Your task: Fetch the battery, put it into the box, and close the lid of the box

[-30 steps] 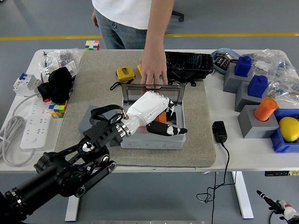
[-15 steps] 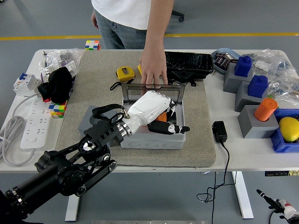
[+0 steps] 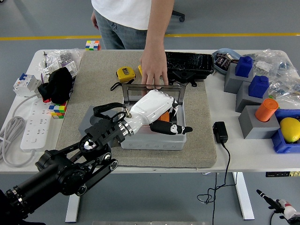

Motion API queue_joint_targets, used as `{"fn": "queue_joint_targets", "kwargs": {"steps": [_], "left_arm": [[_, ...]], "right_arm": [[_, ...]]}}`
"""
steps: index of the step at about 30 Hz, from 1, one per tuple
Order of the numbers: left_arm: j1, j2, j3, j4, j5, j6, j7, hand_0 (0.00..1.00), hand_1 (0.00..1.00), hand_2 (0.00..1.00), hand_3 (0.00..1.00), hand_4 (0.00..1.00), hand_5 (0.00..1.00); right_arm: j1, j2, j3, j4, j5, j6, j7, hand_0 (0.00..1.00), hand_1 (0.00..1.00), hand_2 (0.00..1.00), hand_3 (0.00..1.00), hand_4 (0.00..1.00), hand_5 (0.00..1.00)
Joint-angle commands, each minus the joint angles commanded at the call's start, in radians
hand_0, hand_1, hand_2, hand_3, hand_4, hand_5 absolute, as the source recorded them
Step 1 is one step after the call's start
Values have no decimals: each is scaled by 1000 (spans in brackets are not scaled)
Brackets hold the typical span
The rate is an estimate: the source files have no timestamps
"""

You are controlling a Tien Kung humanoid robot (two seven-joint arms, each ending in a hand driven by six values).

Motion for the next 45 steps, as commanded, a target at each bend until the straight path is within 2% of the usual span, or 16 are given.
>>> {"fn": "queue_joint_targets", "kwargs": {"steps": [7,8,13,14,20,21,32,33,38,39,44,45], "left_arm": [[1,-1,2,1,-12,-5,-10,202,218,209,229,998,998],[2,-2,2,2,-14,-6,-11,246,287,255,255,998,998],[4,-2,2,2,-12,-6,-14,246,287,255,255,998,998],[4,-2,3,2,-12,-7,-14,273,393,317,292,998,998],[5,-3,9,5,-14,-5,-18,273,393,317,292,998,998],[5,-3,9,5,-13,-3,-18,281,433,335,309,998,998],[-10,-7,8,7,-12,4,-34,296,444,342,304,998,998],[-11,-6,8,3,-11,5,-35,479,669,559,474,998,998],[-13,-7,3,0,-22,-6,-55,479,669,559,474,998,998],[-13,-7,1,1,-25,-14,-59,860,919,847,786,998,998],[-10,-6,-5,8,-33,-32,-74,860,919,847,786,998,998],[-10,-7,-8,8,-33,-33,-76,998,998,998,998,998,998]], "right_arm": [[2,0,-9,-1,5,1,0,901,884,819,856,998,998],[2,1,-12,-2,6,1,-1,901,884,819,856,998,998],[1,3,-22,-1,12,2,-1,901,884,819,856,998,998],[2,3,-24,-1,13,3,-1,901,882,819,856,998,998],[6,3,-31,-1,18,4,-1,901,882,819,856,998,998],[6,3,-33,-1,19,4,-1,902,881,819,857,998,998],[8,4,-45,-1,24,5,-2,901,882,818,856,998,997],[8,4,-45,-1,24,5,-2,902,881,818,856,998,996],[8,4,-41,-2,20,6,-1,902,881,818,856,998,996],[8,4,-40,-2,21,6,-2,902,881,818,857,998,997],[7,4,-37,-2,19,6,-1,902,881,818,857,998,997],[7,4,-36,-2,19,6,-2,902,881,818,856,998,996]]}}
